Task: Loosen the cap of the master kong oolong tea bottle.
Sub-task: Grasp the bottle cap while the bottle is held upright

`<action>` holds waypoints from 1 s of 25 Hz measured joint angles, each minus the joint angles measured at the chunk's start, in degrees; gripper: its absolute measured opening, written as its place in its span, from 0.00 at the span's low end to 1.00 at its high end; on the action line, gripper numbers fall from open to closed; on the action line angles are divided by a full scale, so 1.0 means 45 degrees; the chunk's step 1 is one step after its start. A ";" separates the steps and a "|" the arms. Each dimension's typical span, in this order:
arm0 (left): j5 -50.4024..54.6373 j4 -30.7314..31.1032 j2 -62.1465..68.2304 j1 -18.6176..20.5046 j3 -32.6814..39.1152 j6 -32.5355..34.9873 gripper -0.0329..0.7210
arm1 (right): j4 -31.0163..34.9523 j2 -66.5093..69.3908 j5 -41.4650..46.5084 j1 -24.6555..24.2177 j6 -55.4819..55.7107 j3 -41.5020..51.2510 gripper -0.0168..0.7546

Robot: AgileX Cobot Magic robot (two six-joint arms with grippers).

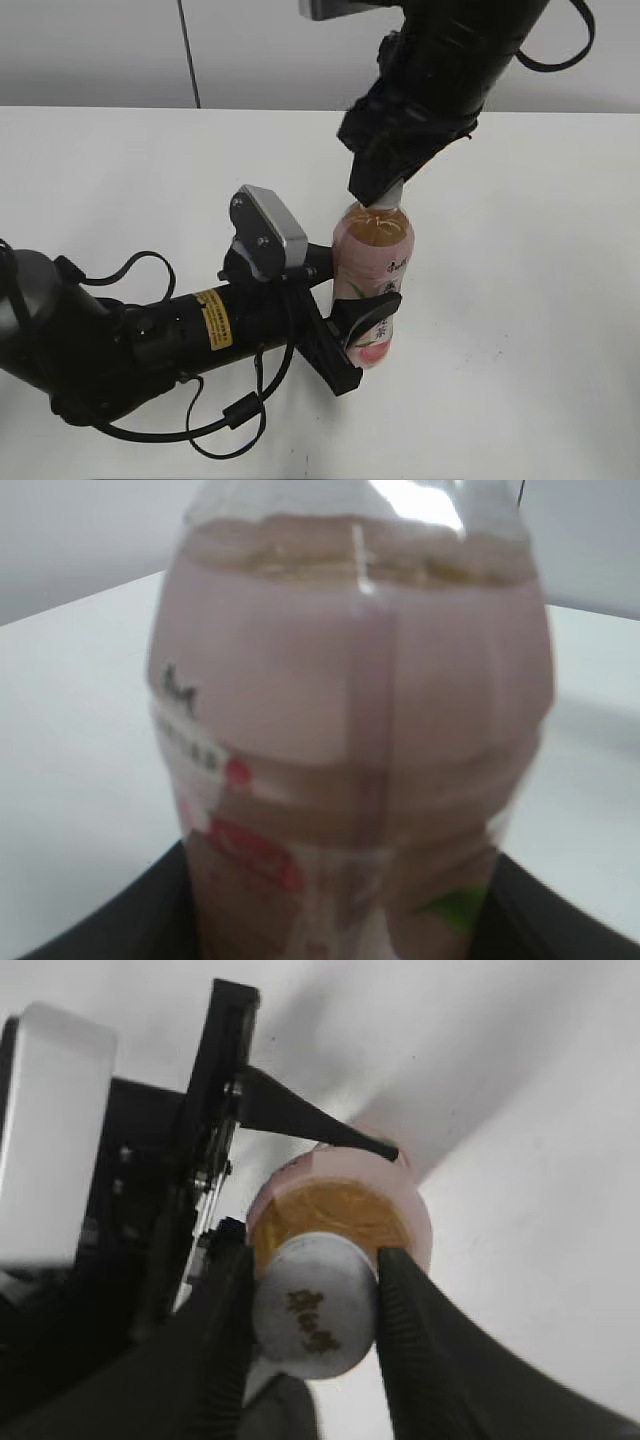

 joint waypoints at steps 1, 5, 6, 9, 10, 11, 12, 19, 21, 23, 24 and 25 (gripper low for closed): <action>0.0000 -0.0002 0.0000 0.0000 0.0000 0.0015 0.55 | 0.0000 0.0000 -0.0028 0.0000 -0.1488 0.0000 0.39; -0.0011 0.0012 0.0000 0.0000 0.0000 0.0028 0.55 | 0.0000 0.0000 -0.0078 0.0000 -0.8069 0.0000 0.38; -0.0011 0.0012 0.0000 0.0000 0.0000 0.0028 0.55 | 0.0000 0.0000 -0.0078 0.0000 -0.9280 0.0000 0.38; -0.0011 0.0012 0.0000 -0.0013 0.0000 0.0057 0.55 | -0.0058 0.0000 -0.0037 0.0004 -1.1125 0.0000 0.38; -0.0011 0.0012 0.0000 -0.0013 0.0000 0.0057 0.55 | -0.0058 0.0000 -0.0038 0.0004 -1.1211 0.0000 0.38; -0.0011 0.0012 0.0000 -0.0013 0.0000 0.0061 0.55 | -0.0058 0.0000 -0.0026 0.0004 -1.1086 -0.0015 0.38; -0.0011 0.0012 0.0000 -0.0013 0.0000 0.0071 0.55 | -0.0058 0.0000 0.0001 0.0004 -1.0766 -0.0060 0.38; -0.0049 -0.0008 0.0014 -0.0002 0.0000 -0.0035 0.55 | 0.0002 0.0071 0.0220 0.0004 -0.3779 -0.1852 0.72; -0.0049 -0.0008 0.0014 -0.0002 0.0000 -0.0035 0.55 | 0.0002 0.0071 0.0197 0.0004 -0.0956 -0.2331 0.76; -0.0036 -0.0008 0.0014 -0.0002 0.0000 -0.0035 0.55 | -0.0069 0.0071 0.0184 0.0004 0.1805 -0.2492 0.74; -0.0036 -0.0008 0.0014 -0.0002 0.0000 -0.0035 0.55 | -0.0099 0.0071 0.0184 0.0004 0.3262 -0.2491 0.73; -0.0036 -0.0008 0.0014 -0.0002 0.0000 -0.0035 0.55 | -0.0132 0.0071 0.0184 0.0004 0.4275 -0.2491 0.71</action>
